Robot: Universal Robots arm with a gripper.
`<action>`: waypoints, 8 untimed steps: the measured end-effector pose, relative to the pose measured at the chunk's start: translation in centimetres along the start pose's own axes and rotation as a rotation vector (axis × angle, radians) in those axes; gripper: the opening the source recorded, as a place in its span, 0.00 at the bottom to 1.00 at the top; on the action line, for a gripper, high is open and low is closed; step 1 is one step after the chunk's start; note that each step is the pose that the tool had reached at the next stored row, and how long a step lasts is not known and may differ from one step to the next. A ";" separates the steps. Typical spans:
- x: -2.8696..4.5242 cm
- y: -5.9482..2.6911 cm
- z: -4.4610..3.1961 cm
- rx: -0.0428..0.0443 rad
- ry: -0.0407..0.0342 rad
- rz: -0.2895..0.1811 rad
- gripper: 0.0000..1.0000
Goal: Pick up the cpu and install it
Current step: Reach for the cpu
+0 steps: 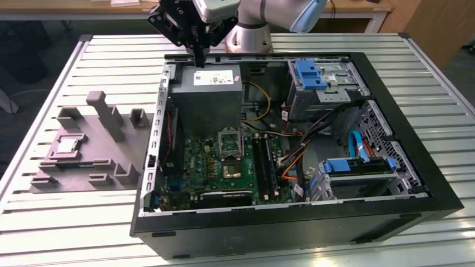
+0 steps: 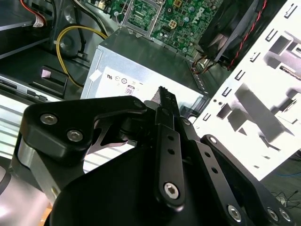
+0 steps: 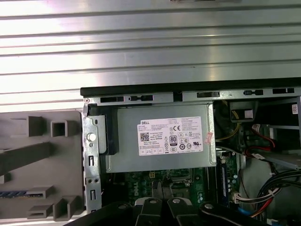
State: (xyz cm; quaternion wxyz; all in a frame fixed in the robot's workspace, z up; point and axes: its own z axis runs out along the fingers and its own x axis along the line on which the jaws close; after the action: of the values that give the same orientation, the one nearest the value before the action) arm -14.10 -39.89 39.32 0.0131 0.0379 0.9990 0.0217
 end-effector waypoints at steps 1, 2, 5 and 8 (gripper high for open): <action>0.03 0.00 0.00 0.0000 0.0000 0.000 0.11; 0.06 0.00 0.00 0.0000 0.0000 0.000 0.11; 0.13 -0.01 0.00 0.0000 0.0000 0.000 0.11; 0.29 -0.02 0.01 0.0000 0.0000 0.000 0.11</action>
State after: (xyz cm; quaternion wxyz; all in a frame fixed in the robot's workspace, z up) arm -14.39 -39.89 39.30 0.0131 0.0379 0.9990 0.0217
